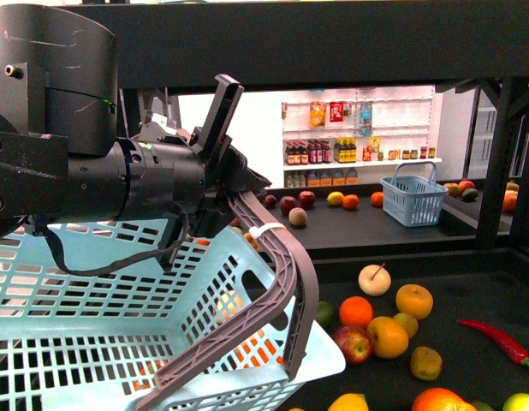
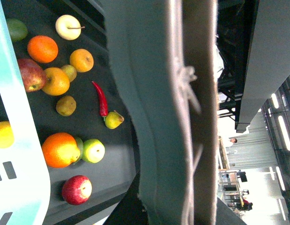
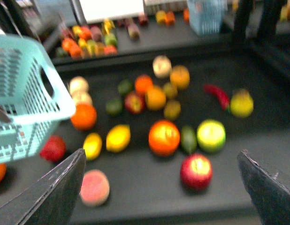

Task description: Pick lemon from shelf

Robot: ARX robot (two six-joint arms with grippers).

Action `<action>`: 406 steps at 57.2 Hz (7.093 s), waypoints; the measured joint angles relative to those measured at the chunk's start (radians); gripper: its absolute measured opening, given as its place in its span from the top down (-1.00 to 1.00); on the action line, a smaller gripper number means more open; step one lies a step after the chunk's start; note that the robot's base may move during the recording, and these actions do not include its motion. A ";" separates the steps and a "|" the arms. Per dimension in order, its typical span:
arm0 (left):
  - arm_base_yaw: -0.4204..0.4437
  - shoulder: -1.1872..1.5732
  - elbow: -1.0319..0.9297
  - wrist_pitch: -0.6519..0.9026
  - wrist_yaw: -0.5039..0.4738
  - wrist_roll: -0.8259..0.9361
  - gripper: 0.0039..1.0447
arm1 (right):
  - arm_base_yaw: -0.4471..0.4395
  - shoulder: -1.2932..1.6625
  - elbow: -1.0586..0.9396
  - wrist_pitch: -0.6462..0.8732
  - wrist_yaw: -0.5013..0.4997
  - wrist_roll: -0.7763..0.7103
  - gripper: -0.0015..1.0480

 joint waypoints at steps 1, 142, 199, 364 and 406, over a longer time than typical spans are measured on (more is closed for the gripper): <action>0.000 0.000 0.000 0.000 0.000 0.000 0.86 | -0.016 0.061 0.008 0.027 -0.014 0.027 -0.86; -0.001 0.000 0.002 0.000 0.002 0.003 0.86 | 0.270 2.803 2.451 -0.372 0.164 0.560 -0.86; -0.001 0.000 0.002 0.000 0.003 0.003 0.86 | 0.198 2.482 1.865 0.024 0.172 0.441 -0.12; -0.001 0.002 0.003 -0.003 0.001 0.001 0.86 | 0.007 1.688 1.027 0.523 -0.163 0.370 -0.86; -0.001 0.002 0.003 -0.003 -0.002 0.002 0.86 | 0.157 2.209 1.161 0.646 -0.160 0.008 -0.86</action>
